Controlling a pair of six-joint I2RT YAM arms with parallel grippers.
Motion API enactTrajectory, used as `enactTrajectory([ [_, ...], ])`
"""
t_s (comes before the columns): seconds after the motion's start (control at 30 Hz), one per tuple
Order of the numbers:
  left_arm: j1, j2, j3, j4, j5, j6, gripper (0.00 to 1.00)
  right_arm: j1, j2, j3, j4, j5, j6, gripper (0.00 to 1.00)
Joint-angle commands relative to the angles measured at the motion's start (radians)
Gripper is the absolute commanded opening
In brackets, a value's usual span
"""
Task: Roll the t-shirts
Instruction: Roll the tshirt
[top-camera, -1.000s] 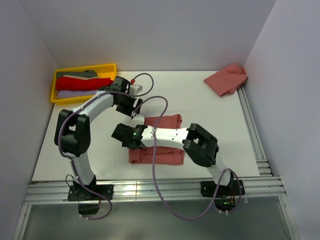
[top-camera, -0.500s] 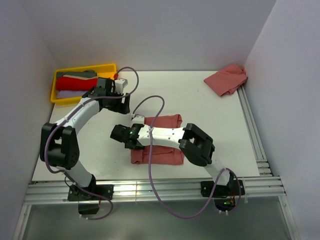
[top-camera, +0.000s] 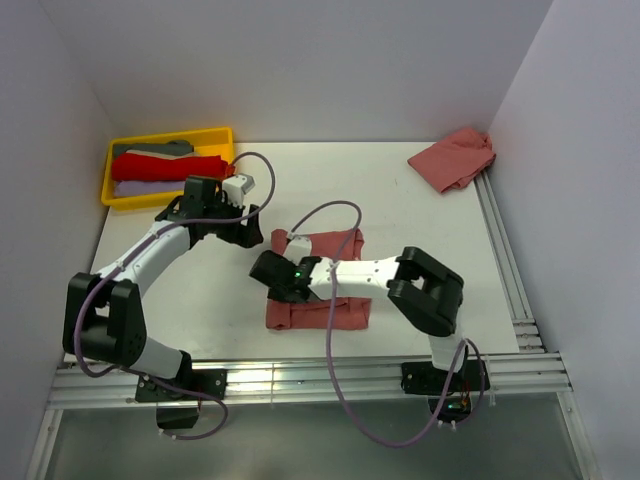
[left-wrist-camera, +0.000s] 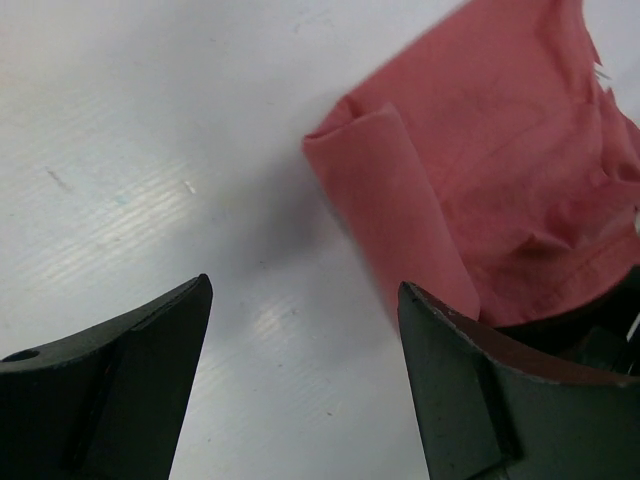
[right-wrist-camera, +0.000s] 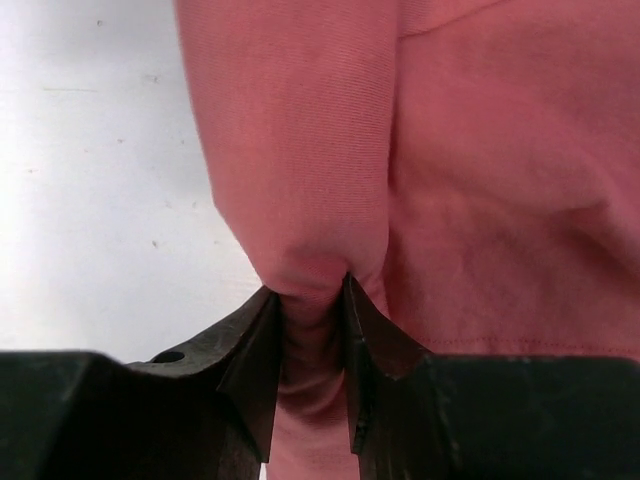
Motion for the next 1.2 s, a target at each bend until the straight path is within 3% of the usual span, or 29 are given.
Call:
enactTrajectory([
  [0.0,0.009,-0.066,-0.041,0.075,0.128,0.032,0.81,-0.021,-0.099,-0.190,0.327,-0.179,-0.017,0.24],
  [0.2,0.013,-0.109,-0.129,0.140,0.197,0.032,0.82,-0.072,-0.180,-0.439,0.765,-0.333,0.009,0.22],
  [0.5,0.013,-0.037,-0.170,0.216,0.267,0.012,0.82,-0.138,-0.085,-0.647,1.297,-0.486,0.189,0.22],
  [0.87,0.010,0.091,-0.157,0.212,0.196,-0.011,0.79,-0.162,0.056,-0.681,1.540,-0.522,0.291,0.25],
  [0.97,-0.011,0.117,-0.149,0.206,0.132,-0.014,0.78,-0.164,0.076,-0.696,1.575,-0.517,0.312,0.29],
  [1.07,-0.036,0.144,-0.138,0.195,0.067,-0.017,0.76,-0.162,0.032,-0.700,1.467,-0.474,0.299,0.34],
  [1.17,-0.054,0.170,-0.118,0.177,-0.011,-0.022,0.74,-0.147,-0.083,-0.642,1.121,-0.347,0.218,0.42],
])
